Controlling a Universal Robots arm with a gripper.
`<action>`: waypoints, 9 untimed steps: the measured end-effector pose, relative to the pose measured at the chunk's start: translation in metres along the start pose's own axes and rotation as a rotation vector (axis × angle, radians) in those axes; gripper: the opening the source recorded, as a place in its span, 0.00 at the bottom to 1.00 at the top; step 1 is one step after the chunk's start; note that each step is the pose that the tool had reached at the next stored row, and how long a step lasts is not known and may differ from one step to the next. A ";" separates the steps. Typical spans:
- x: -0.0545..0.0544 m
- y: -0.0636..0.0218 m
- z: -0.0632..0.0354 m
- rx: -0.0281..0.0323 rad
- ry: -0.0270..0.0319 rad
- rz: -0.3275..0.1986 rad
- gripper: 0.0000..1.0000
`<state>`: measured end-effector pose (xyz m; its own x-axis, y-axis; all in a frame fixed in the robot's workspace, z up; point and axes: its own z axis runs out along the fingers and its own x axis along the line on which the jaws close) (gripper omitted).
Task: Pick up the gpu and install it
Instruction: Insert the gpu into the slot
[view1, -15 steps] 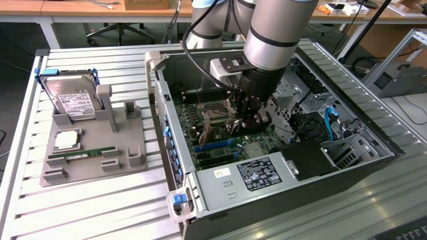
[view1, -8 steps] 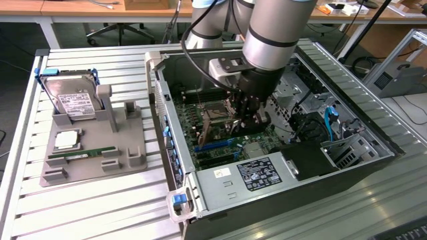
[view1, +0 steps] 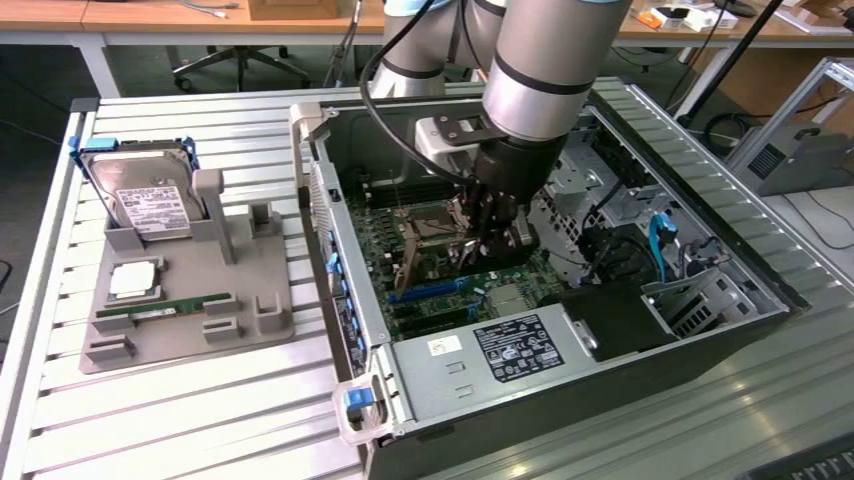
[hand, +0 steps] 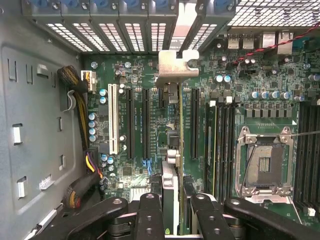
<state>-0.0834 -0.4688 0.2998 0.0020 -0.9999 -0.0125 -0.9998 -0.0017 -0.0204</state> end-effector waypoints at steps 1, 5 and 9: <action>0.000 0.0002 0.0000 0.0000 0.0000 0.000 0.27; 0.000 0.0012 0.0000 0.0000 0.0000 0.000 0.27; 0.000 0.0025 -0.0001 0.0000 0.0000 0.000 0.27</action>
<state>-0.0859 -0.4688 0.2998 0.0020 -0.9999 -0.0125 -0.9998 -0.0018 -0.0204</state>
